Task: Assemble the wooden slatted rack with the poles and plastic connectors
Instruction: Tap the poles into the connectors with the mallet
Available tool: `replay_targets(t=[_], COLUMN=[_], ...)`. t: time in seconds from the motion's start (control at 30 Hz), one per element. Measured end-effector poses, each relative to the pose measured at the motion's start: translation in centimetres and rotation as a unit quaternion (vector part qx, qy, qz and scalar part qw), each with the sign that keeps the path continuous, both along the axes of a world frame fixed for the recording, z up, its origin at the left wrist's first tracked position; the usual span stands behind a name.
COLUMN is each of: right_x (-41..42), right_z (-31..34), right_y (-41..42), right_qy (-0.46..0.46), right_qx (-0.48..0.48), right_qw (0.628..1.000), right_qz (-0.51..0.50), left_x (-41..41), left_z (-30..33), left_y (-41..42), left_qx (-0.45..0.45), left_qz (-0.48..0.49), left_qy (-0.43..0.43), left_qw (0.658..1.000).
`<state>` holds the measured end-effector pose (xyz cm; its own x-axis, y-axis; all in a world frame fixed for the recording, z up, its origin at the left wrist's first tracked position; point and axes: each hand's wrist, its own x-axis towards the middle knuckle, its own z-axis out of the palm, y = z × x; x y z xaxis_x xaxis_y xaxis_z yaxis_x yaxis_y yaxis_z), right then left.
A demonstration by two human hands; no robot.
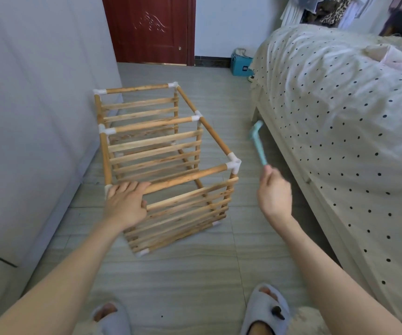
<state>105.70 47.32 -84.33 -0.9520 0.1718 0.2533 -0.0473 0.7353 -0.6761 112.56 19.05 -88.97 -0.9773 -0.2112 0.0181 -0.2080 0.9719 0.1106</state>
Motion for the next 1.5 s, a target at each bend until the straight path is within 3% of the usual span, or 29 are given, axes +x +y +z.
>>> replay_targets(t=[0.07, 0.1, 0.2, 0.23, 0.37, 0.4, 0.5, 0.53, 0.7, 0.8, 0.83, 0.97, 1.07, 1.2, 1.4, 1.5], right_x=[0.0, -0.1, 0.0, -0.2, 0.5, 0.6, 0.6, 0.3, 0.1, 0.1, -0.1, -0.9, -2.7, -4.6, -6.6, -7.2], right_z=[1.4, 1.4, -1.0, -1.8, -1.2, -1.3, -3.2, -3.6, -1.5, -3.7, -4.5, -4.6, -4.3, -4.7, -5.6, -4.2], right_y=[-0.1, -0.3, -0.8, -0.6, -0.6, -0.7, -1.1, -0.9, -1.1, -1.1, -0.9, -1.2, -1.8, -3.5, -6.5, -7.5], right_qy=[0.114, 0.095, -0.185, -0.216, 0.024, 0.043, -0.141, -0.164, 0.034, -0.146, -0.163, -0.077, -0.129, -0.192, -0.191, -0.154], right_qx=[-0.08, -0.083, 0.008, 0.021, -0.101, -0.11, 0.0, 0.012, -0.086, 0.024, 0.031, -0.123, -0.24, -0.321, -0.498, -0.497], right_qw=[0.99, 0.992, 0.982, 0.976, 0.994, 0.993, 0.99, 0.986, 0.995, 0.988, 0.985, 0.989, 0.962, 0.928, 0.843, 0.852], right_qz=[-0.008, -0.006, 0.028, 0.025, -0.039, -0.029, 0.023, 0.02, -0.02, 0.046, 0.051, -0.018, -0.027, 0.01, -0.075, -0.058], left_x=[0.1, 0.1, 0.3, 0.2, 0.2, 0.2, 0.2, 0.2, 0.1, 0.0, -0.1, 0.0, 0.1, 0.2, -0.2, -0.4], left_z=[0.0, 0.0, 0.1, 0.0, -0.2, -0.2, -0.1, -0.1, -0.2, 0.2, 0.4, 0.5, 0.9, 2.1, 1.8, 1.7], left_y=[0.0, -0.1, -0.2, -0.1, 0.1, 0.0, -0.2, -0.2, 0.0, -0.7, -1.0, -1.6, -1.4, -1.2, -2.3, -3.4], left_qx=[0.0, 0.0, 0.004, 0.001, -0.005, -0.005, 0.0, -0.001, 0.003, 0.051, 0.074, 0.131, 0.144, 0.196, 0.239, 0.286], left_qz=[0.002, 0.004, 0.01, 0.009, 0.01, 0.011, 0.012, 0.011, 0.011, 0.019, 0.023, 0.029, 0.044, 0.067, 0.096, 0.101], left_qy=[0.006, 0.008, 0.011, 0.012, 0.024, 0.023, 0.024, 0.024, 0.025, 0.018, 0.009, 0.007, 0.015, -0.01, -0.002, 0.002], left_qw=[1.0, 1.0, 1.0, 1.0, 1.0, 1.0, 1.0, 1.0, 1.0, 0.998, 0.997, 0.991, 0.988, 0.978, 0.966, 0.953])
